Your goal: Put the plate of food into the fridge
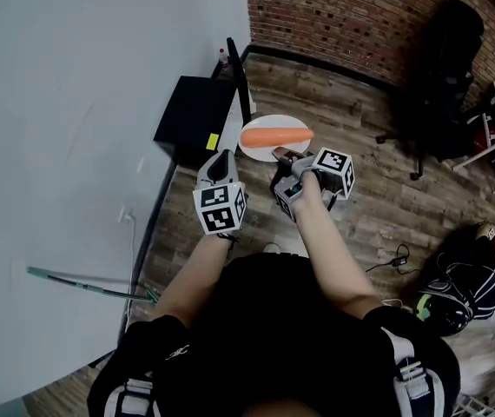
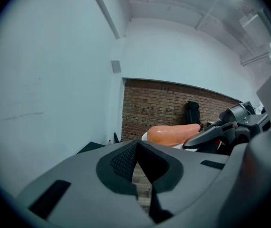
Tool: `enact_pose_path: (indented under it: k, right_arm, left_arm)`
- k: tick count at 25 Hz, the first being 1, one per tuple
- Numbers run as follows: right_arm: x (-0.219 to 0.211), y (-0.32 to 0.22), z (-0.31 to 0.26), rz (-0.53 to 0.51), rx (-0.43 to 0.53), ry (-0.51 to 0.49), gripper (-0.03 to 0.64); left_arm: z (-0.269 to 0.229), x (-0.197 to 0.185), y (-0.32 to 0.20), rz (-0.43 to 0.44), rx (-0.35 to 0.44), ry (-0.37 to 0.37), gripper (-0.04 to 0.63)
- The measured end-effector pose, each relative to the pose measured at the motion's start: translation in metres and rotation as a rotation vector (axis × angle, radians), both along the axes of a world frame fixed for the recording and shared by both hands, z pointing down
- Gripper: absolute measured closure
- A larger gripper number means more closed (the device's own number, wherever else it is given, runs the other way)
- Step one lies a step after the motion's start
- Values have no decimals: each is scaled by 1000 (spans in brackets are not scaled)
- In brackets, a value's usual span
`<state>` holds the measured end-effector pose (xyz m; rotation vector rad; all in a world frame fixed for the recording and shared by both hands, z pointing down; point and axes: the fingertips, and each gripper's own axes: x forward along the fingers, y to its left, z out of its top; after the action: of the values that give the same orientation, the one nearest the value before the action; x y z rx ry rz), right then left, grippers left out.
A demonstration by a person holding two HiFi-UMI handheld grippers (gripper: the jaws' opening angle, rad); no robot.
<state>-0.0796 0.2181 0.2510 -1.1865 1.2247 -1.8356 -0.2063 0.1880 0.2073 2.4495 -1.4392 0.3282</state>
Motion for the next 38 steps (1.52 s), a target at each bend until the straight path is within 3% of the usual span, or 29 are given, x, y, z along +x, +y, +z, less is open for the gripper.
enact_pose_path:
  k: [6, 18, 25, 30, 35, 38]
  right_arm:
    - [11, -23, 12, -45, -34, -5, 583]
    - [25, -70, 35, -59, -83, 3, 583]
    - [30, -137, 44, -70, -96, 17, 583]
    - [44, -200, 40, -53, -89, 23, 580]
    - [47, -255, 41, -43, -86, 41, 580]
    - [51, -266, 47, -43, -93, 75, 580]
  left_arm:
    - [8, 18, -27, -25, -23, -9, 596]
    - [35, 20, -70, -48, -71, -11, 596]
    - [45, 28, -143, -45, -82, 5, 597]
    - [35, 39, -208, -19, -32, -30, 597]
    - [42, 41, -268, -11, -63, 0, 597]
    - [53, 48, -278, 10, -79, 2, 596]
